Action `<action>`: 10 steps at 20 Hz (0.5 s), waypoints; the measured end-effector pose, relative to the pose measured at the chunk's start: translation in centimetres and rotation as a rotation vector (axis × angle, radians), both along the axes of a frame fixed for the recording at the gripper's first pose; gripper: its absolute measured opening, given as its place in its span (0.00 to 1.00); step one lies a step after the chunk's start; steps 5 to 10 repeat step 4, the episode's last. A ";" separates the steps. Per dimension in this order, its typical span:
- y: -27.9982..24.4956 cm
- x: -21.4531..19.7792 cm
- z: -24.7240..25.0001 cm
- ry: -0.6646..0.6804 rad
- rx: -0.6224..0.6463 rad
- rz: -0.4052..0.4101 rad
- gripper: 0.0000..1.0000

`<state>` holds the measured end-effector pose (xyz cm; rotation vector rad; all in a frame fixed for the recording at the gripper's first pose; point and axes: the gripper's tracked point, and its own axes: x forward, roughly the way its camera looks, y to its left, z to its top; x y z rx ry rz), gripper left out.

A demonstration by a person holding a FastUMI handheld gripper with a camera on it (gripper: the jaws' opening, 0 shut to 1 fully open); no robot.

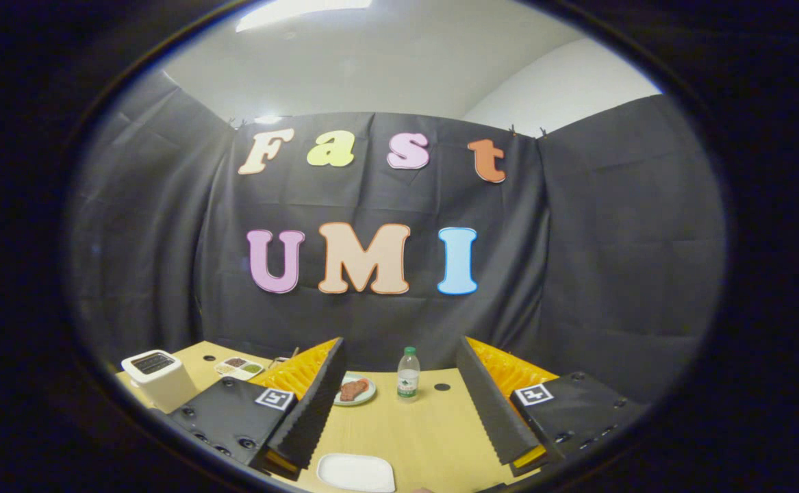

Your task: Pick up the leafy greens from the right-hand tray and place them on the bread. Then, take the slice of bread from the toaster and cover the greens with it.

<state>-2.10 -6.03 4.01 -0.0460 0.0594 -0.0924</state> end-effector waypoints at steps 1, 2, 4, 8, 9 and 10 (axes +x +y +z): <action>0.1 0.0 0.0 0.003 -0.001 0.000 1.00; 0.2 0.1 -0.3 0.004 -0.001 -0.001 1.00; 0.3 0.1 -0.4 0.007 0.002 -0.005 1.00; 0.3 0.1 -0.4 0.007 0.002 -0.005 1.00; 0.3 0.1 -0.4 0.007 0.002 -0.005 1.00; 0.3 0.1 -0.4 0.007 0.002 -0.005 1.00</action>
